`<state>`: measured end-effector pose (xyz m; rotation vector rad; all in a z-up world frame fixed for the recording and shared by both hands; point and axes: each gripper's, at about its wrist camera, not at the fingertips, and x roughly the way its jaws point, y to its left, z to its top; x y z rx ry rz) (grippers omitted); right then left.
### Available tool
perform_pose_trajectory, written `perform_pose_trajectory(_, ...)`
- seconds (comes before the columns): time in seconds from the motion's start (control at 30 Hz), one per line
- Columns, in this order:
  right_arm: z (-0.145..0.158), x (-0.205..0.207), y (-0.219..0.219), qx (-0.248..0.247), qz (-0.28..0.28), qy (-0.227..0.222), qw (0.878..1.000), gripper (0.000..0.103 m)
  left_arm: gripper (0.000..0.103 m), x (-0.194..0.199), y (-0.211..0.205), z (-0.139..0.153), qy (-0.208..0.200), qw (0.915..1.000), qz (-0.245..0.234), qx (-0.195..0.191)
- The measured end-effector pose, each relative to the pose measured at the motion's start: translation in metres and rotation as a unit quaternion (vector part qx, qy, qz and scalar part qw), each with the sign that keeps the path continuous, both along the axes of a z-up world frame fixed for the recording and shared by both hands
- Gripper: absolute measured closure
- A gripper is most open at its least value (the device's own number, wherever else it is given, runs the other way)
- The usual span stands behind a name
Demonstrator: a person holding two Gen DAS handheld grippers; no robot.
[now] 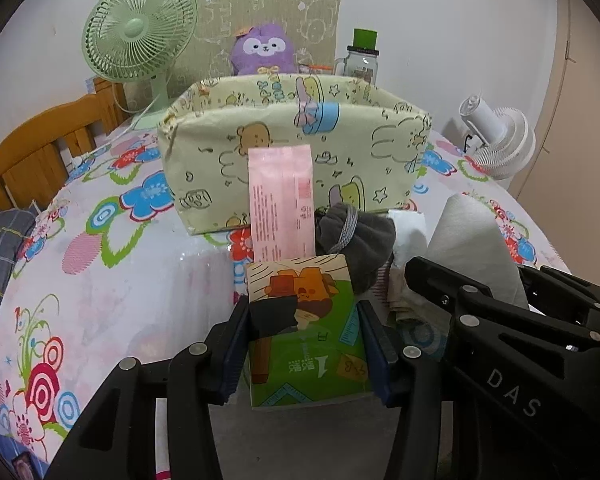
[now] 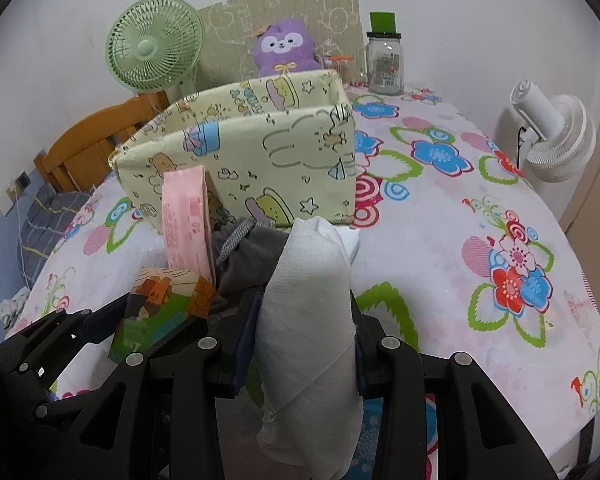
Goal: Organize soft objects
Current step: 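Lift the green tissue box with the left tool while the right tool raises the white cloth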
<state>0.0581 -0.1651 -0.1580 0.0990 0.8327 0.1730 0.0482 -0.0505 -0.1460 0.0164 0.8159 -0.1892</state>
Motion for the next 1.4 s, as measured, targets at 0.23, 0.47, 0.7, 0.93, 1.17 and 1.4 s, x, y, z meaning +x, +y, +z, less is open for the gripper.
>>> perform_pose_trajectory(0.23,0.018,-0.006,0.000,0.000,-0.003,-0.019,1.000,0.060,0.051,-0.004,0.000,0.017,-0.018,0.9998,-0.002,-0.004)
perform_pose_trajectory(0.47,0.034,-0.012,-0.001,0.000,-0.012,-0.031,0.999,0.060,0.051,-0.007,0.000,0.031,-0.029,0.9995,-0.008,-0.005)
perform_pose_trajectory(0.7,0.053,-0.015,-0.003,0.001,-0.015,-0.046,0.999,0.060,0.051,-0.008,0.000,0.048,-0.042,0.9990,-0.011,-0.008)
perform_pose_trajectory(0.93,0.070,-0.016,-0.001,0.003,-0.015,-0.058,0.998,0.060,0.051,-0.009,0.003,0.066,-0.054,0.9984,-0.010,-0.006)
perform_pose_trajectory(1.17,0.087,-0.019,0.003,0.003,-0.011,-0.072,0.997,0.060,0.051,-0.012,0.006,0.081,-0.069,0.9976,-0.006,-0.007)
perform_pose_trajectory(1.4,0.102,-0.020,0.004,0.004,-0.008,-0.083,0.996,0.060,0.051,-0.013,0.008,0.096,-0.080,0.9967,-0.003,-0.006)
